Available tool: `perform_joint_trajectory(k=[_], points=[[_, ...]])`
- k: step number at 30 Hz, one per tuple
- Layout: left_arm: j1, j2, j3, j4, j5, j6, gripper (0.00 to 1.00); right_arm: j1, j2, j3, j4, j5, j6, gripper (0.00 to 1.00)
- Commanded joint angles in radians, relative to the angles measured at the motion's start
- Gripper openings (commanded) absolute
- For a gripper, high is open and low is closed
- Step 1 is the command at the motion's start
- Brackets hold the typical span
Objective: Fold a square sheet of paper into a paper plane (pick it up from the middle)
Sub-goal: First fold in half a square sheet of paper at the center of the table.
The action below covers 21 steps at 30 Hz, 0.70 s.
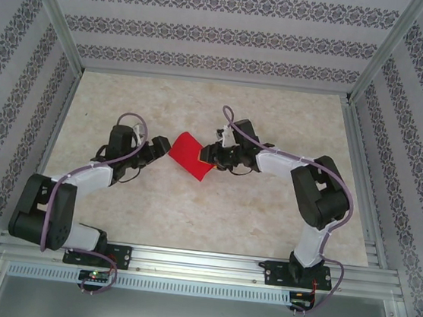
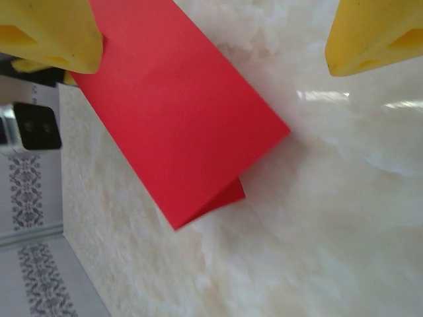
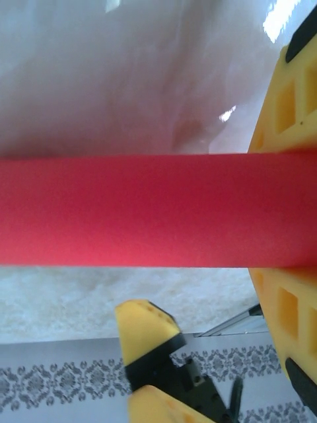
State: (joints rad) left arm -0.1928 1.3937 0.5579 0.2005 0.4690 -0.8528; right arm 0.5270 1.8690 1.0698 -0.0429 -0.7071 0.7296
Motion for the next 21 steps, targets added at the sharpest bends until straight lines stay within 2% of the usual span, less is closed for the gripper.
perform_joint_trajectory(k=[1, 8, 16, 21], points=[[-0.053, 0.054, -0.019, 0.150, 0.039, -0.108, 0.86, -0.021, 0.012, -0.031, 0.106, -0.012, 0.091, 0.35], [-0.162, 0.134, 0.010, 0.215, -0.015, -0.176, 0.81, -0.042, 0.009, -0.081, 0.233, -0.017, 0.218, 0.35], [-0.190, 0.223, 0.013, 0.368, -0.019, -0.295, 0.75, -0.049, 0.013, -0.136, 0.432, -0.061, 0.402, 0.35], [-0.203, 0.255, 0.020, 0.457, -0.024, -0.340, 0.62, -0.048, 0.011, -0.150, 0.471, -0.069, 0.444, 0.35]])
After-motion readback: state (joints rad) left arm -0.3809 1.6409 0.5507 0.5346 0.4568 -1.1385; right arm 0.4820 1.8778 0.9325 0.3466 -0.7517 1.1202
